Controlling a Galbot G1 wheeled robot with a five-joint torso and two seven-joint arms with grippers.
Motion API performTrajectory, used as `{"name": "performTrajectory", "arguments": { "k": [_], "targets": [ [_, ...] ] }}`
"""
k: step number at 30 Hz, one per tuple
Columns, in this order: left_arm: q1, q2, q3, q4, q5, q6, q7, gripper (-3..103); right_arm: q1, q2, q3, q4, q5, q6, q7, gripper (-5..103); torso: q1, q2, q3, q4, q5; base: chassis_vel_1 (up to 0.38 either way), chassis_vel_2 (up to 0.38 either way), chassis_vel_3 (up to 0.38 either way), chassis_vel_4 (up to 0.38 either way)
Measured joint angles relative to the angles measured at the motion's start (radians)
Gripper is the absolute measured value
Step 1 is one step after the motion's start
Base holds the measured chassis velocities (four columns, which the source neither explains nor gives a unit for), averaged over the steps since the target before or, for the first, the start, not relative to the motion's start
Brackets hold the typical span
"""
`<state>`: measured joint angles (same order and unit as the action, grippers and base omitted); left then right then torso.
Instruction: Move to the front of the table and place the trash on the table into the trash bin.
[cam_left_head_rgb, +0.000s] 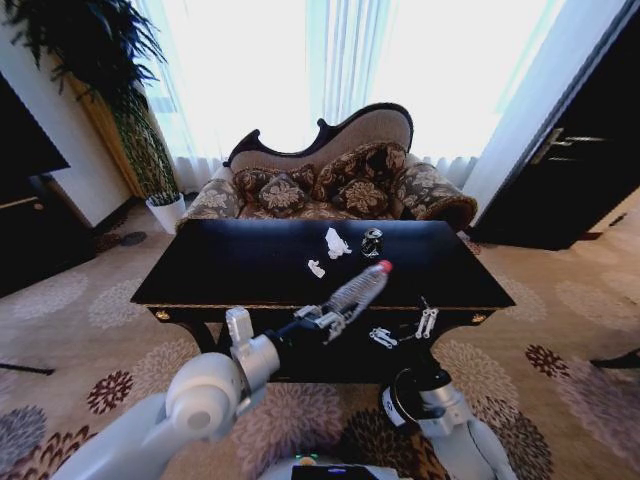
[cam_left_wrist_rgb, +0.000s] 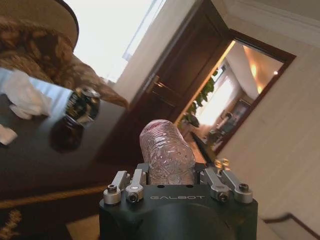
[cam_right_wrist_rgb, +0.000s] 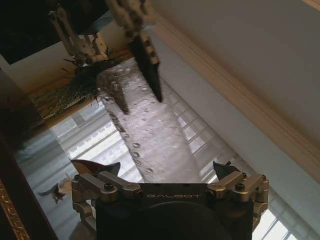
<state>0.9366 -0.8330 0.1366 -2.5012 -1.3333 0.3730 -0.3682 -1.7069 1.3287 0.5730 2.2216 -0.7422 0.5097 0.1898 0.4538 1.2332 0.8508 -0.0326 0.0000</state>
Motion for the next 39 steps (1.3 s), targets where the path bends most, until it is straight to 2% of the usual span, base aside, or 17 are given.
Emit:
{"name": "performTrajectory", "arguments": {
  "k": [6, 11, 13, 16, 18, 19, 20, 22, 25, 29, 31, 34, 37, 39],
  "targets": [
    [0.056, -0.012, 0.051, -0.003, 0.017, 0.006, -0.004, 41, -0.003, 0.011, -0.017, 0.002, -0.008, 0.003, -0.002, 100, 0.000, 0.000, 0.000, 0.0000, -0.0001, 0.000, 0.000, 0.000, 0.000],
    [0.099, -0.018, 0.055, -0.003, 0.053, 0.004, 0.001, 41, -0.007, 0.011, -0.018, 0.004, -0.008, 0.002, -0.005, 101, 0.000, 0.000, 0.000, 0.0001, -0.0002, 0.000, 0.000, 0.000, 0.000],
    [0.105, -0.018, 0.052, -0.003, 0.056, 0.005, 0.004, 41, -0.009, 0.011, -0.018, 0.004, -0.008, 0.002, -0.006, 97, 0.000, 0.000, 0.000, 0.0001, -0.0002, 0.000, 0.000, 0.000, 0.000],
    [0.118, -0.017, 0.042, -0.004, 0.059, 0.006, 0.010, 41, -0.012, 0.011, -0.019, 0.004, -0.007, 0.005, -0.007, 82, 0.000, 0.000, 0.000, 0.0001, -0.0002, 0.000, 0.000, 0.000, 0.000],
    [0.121, -0.017, 0.040, -0.004, 0.059, 0.007, 0.011, 41, -0.012, 0.011, -0.020, 0.004, -0.007, 0.006, -0.007, 82, 0.000, 0.000, 0.000, 0.0001, -0.0002, 0.000, 0.000, 0.000, 0.000],
    [0.127, -0.017, 0.035, -0.005, 0.059, 0.008, 0.011, 41, -0.011, 0.013, -0.020, 0.004, -0.007, 0.008, -0.007, 71, 0.000, 0.000, 0.000, 0.0001, -0.0001, 0.000, 0.000, 0.000, 0.000],
    [0.135, -0.017, 0.028, -0.005, 0.060, 0.009, 0.012, 41, -0.011, 0.015, -0.021, 0.004, -0.007, 0.010, -0.008, 71, 0.000, 0.000, 0.000, 0.0001, -0.0001, 0.000, 0.000, 0.000, 0.000],
    [0.149, -0.016, 0.015, -0.005, 0.066, 0.014, 0.014, 41, -0.011, 0.019, -0.023, 0.004, -0.007, 0.014, -0.008, 62, 0.000, 0.000, 0.000, 0.0001, -0.0002, 0.000, 0.000, 0.000, 0.000],
    [0.159, -0.016, 0.004, -0.005, 0.069, 0.021, 0.017, 41, -0.013, 0.022, -0.024, 0.004, -0.007, 0.017, -0.008, 59, 0.000, 0.000, 0.000, 0.0001, -0.0002, 0.000, 0.000, 0.000, 0.000],
    [0.168, -0.012, -0.004, -0.005, 0.081, 0.031, 0.021, 41, -0.015, 0.023, -0.024, 0.004, -0.006, 0.022, -0.009, 46, 0.000, 0.000, 0.000, 0.0001, -0.0002, 0.000, 0.000, 0.000, 0.000],
    [0.170, -0.010, -0.007, -0.005, 0.087, 0.035, 0.023, 39, -0.016, 0.024, -0.024, 0.003, -0.004, 0.022, -0.009, 44, 0.000, 0.000, 0.000, 0.0001, -0.0002, 0.000, 0.000, 0.000, 0.000],
    [0.183, 0.001, -0.023, -0.002, 0.131, 0.049, 0.044, 55, -0.019, 0.026, -0.024, -0.004, 0.003, 0.024, -0.009, 42, 0.000, 0.000, 0.000, 0.0001, -0.0003, 0.000, 0.000, 0.000, 0.000],
    [0.196, 0.012, -0.034, -0.001, 0.169, 0.050, 0.061, 60, -0.019, 0.028, -0.026, -0.012, 0.007, 0.026, -0.008, 41, 0.000, 0.000, 0.000, 0.0001, -0.0002, 0.000, 0.000, 0.000, 0.000],
    [0.210, 0.025, -0.046, 0.000, 0.204, 0.050, 0.076, 71, -0.017, 0.029, -0.030, -0.023, 0.015, 0.026, -0.008, 41, 0.000, 0.000, 0.000, 0.0001, -0.0002, 0.000, 0.000, 0.000, 0.000]
  ]
}}
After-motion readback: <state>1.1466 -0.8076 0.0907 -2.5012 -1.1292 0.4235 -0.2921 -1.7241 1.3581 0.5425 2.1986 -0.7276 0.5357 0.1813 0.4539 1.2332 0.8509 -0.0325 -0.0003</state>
